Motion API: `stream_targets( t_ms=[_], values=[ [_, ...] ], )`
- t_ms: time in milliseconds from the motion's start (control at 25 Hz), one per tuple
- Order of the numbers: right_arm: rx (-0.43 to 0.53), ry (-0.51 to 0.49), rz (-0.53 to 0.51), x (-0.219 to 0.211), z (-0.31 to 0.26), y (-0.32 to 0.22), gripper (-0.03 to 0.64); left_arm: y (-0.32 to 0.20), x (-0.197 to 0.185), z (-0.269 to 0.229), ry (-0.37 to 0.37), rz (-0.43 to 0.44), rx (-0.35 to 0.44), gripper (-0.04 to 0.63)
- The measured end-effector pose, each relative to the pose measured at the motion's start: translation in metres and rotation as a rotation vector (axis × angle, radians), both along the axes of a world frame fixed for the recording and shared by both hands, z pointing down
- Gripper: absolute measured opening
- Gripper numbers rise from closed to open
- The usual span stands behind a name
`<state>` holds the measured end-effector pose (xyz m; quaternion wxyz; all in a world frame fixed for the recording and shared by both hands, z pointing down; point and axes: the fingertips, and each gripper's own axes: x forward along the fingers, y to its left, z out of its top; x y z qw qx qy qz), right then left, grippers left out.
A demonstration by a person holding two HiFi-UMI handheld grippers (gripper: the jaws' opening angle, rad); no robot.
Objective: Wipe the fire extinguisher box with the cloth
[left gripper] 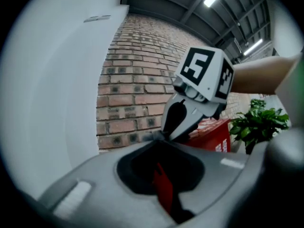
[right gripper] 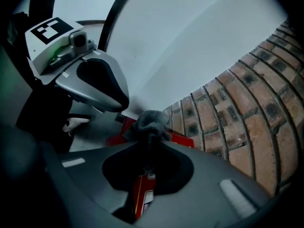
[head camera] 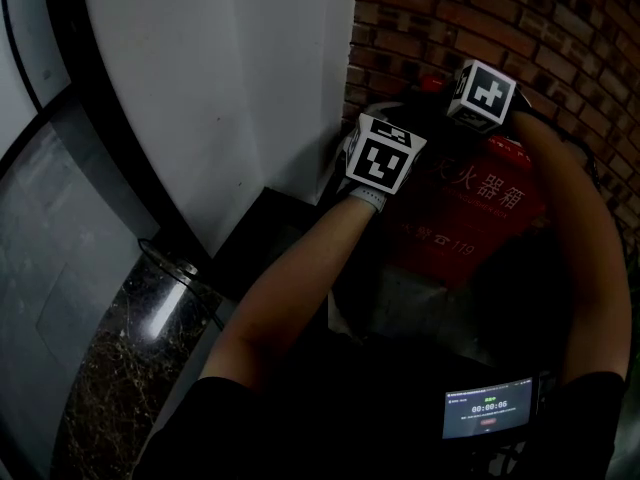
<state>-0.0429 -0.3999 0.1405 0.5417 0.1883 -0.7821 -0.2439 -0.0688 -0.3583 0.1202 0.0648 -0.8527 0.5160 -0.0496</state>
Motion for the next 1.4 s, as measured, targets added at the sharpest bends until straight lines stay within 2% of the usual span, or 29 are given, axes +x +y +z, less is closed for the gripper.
stream_targets(
  t_ms=[200, 480, 880, 1160, 1400],
  values=[
    [-0.009, 0.022, -0.035, -0.004, 0.001, 0.021, 0.032, 0.007, -0.008, -0.004, 0.008, -0.024, -0.005, 0.002],
    [-0.005, 0.033, -0.059, 0.001, -0.009, 0.039, 0.032, 0.021, 0.002, -0.008, 0.004, -0.007, -0.021, 0.002],
    [0.089, 0.023, 0.039, 0.043, -0.068, 0.003, 0.032, 0.017, 0.028, -0.027, -0.023, 0.016, 0.025, 0.002],
    [0.100, 0.059, 0.112, 0.068, -0.051, -0.030, 0.032, 0.009, 0.052, -0.020, -0.003, 0.015, 0.060, 0.002],
    [0.175, 0.095, 0.141, 0.076, -0.041, -0.070, 0.032, -0.001, 0.062, -0.011, 0.032, 0.008, 0.051, 0.002]
  ],
)
